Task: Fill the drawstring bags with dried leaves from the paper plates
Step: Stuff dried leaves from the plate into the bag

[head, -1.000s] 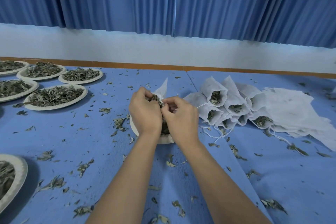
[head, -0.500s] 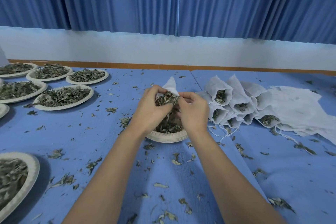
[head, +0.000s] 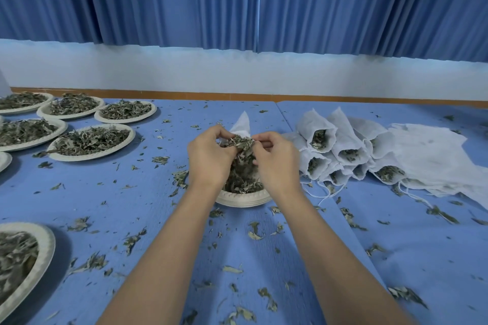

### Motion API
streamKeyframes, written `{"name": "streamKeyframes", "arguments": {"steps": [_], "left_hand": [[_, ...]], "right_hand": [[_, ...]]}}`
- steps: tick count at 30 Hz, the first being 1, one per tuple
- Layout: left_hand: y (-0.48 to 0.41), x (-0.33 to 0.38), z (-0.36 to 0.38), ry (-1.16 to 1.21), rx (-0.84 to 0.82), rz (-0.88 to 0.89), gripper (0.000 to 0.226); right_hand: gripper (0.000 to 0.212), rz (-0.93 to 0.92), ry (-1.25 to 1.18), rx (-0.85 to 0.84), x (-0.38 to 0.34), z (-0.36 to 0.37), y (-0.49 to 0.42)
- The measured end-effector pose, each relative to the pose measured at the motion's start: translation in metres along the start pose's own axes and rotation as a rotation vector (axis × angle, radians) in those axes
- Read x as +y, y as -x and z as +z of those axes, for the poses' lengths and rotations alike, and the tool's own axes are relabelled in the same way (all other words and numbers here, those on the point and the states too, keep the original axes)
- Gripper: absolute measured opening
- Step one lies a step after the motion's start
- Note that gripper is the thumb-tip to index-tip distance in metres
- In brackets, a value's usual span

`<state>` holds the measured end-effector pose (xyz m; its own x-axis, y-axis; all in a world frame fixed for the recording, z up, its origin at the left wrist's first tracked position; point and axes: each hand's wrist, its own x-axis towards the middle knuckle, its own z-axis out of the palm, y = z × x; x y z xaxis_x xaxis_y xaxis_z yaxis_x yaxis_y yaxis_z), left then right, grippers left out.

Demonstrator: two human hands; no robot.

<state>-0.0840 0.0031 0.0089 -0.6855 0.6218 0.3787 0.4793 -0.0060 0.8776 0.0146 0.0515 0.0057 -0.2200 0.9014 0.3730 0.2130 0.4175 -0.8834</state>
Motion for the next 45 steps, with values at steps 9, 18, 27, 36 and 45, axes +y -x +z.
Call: {"name": "streamKeyframes", "arguments": {"steps": [9, 18, 27, 36, 45], "left_hand": [[-0.004, -0.004, 0.006, -0.208, 0.11, 0.074, 0.032], [-0.007, 0.006, -0.008, 0.026, -0.192, -0.037, 0.026], [-0.005, 0.002, -0.013, 0.107, -0.193, -0.026, 0.026], [-0.008, -0.01, 0.003, -0.274, 0.061, 0.146, 0.023], [-0.009, -0.001, -0.01, -0.065, -0.157, 0.07, 0.035]], "right_hand": [[0.014, -0.081, 0.107, -0.079, -0.005, 0.001, 0.007], [0.012, 0.101, -0.081, -0.022, 0.006, 0.0, -0.002], [0.013, 0.136, -0.175, -0.047, 0.007, -0.001, -0.001], [0.018, -0.045, -0.002, -0.115, -0.001, 0.003, 0.008], [0.01, 0.056, -0.134, -0.074, 0.003, 0.0, -0.001]]}}
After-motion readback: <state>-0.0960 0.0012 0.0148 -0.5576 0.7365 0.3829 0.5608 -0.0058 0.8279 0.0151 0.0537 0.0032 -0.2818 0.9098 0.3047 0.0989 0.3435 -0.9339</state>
